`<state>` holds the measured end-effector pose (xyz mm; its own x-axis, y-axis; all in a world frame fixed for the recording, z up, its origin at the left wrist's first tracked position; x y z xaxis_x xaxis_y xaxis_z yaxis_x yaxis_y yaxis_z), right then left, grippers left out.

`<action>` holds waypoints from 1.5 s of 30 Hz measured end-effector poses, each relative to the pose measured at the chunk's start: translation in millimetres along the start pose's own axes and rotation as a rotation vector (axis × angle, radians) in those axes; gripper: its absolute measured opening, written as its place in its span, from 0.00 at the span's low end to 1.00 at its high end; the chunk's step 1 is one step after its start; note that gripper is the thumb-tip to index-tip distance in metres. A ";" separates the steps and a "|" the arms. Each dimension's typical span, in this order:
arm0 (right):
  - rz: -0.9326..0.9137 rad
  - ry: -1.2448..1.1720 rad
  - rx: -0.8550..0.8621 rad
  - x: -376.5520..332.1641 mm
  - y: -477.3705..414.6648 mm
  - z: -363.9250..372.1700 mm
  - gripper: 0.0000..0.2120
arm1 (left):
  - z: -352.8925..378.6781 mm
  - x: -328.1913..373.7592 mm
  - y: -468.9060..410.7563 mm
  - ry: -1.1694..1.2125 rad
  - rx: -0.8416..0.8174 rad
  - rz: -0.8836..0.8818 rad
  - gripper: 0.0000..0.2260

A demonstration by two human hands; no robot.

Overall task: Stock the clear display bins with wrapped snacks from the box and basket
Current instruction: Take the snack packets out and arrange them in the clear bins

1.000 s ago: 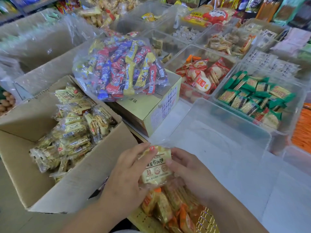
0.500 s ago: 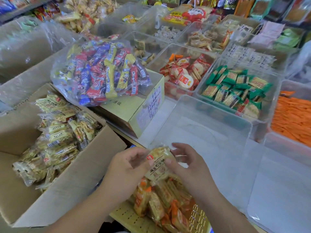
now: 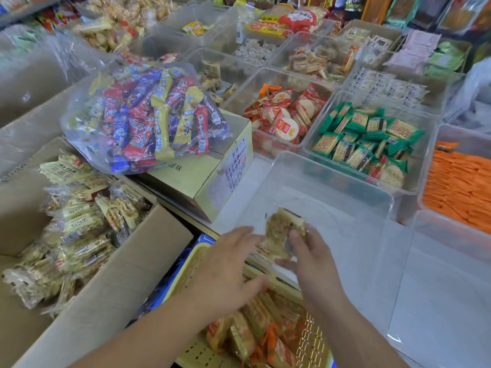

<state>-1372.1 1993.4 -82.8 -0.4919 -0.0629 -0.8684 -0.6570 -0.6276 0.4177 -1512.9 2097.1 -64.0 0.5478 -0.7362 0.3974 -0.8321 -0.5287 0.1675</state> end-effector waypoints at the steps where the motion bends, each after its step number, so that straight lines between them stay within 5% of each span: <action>1: -0.045 0.143 0.024 -3.7 -13.7 -8.7 0.11 | 2.7 -10.5 -4.8 -0.125 -0.066 -0.078 0.37; 5: -0.183 0.855 -0.030 -8.2 -71.6 -26.4 0.16 | 17.0 -38.0 -17.3 -0.408 -0.319 -0.198 0.48; 14: -0.027 1.474 -0.424 43.6 -120.7 16.0 0.04 | 30.3 -49.4 -17.0 -0.470 -0.355 -0.154 0.54; 20: 0.116 1.500 -0.562 70.3 -119.3 26.8 0.12 | 33.4 -54.6 -16.6 -0.468 -0.344 -0.140 0.54; 31: 0.228 1.236 -0.547 62.0 -107.0 25.3 0.30 | 26.2 -53.0 -14.8 -0.427 -0.355 -0.094 0.46; 37: 0.116 1.164 -0.481 49.1 -75.5 30.7 0.30 | -17.3 -64.8 35.2 -0.270 -0.117 -0.075 0.35; 45: 0.059 1.161 -0.339 45.2 -38.0 55.0 0.27 | -93.2 -158.8 142.9 -0.073 0.142 -0.348 0.33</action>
<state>-1400.8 2057.1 -123.3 0.4040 -0.6478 -0.6459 -0.3821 -0.7610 0.5243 -1726.9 2177.8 -19.0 0.8043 -0.5278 0.2730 -0.5779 -0.8017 0.1526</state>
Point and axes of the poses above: each hand's wrist, its own y-axis away from the middle knuckle, its own z-axis out of the palm, x = y × z, the point moved 4 cm from there along -y, towards the middle knuckle, and after that the axes turned 12 degrees about -y, right-handed, at the moved point
